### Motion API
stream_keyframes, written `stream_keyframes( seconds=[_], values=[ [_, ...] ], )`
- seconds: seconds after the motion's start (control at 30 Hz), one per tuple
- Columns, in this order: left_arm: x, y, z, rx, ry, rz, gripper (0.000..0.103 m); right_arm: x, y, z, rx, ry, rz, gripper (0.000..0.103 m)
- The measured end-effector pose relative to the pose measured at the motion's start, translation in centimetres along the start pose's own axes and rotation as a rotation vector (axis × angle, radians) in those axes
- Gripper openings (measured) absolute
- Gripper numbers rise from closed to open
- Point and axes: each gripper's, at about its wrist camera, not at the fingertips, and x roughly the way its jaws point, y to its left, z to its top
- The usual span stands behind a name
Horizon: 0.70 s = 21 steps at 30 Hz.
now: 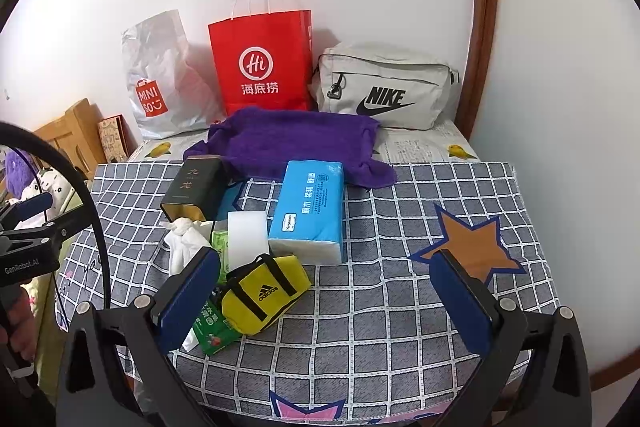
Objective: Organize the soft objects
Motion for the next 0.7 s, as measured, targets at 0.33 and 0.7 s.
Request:
stream_keyframes(
  seconds=[0.33, 0.7],
  values=[
    [0.0, 0.0, -0.1, 0.002, 0.001, 0.0, 0.103, -0.5, 0.0, 0.0, 0.011, -0.029, -0.004, 0.103],
    [0.0, 0.0, -0.3, 0.001, 0.002, 0.0, 0.103, 1.2, -1.2, 0.5, 0.013, -0.057, -0.039, 0.103]
  ],
)
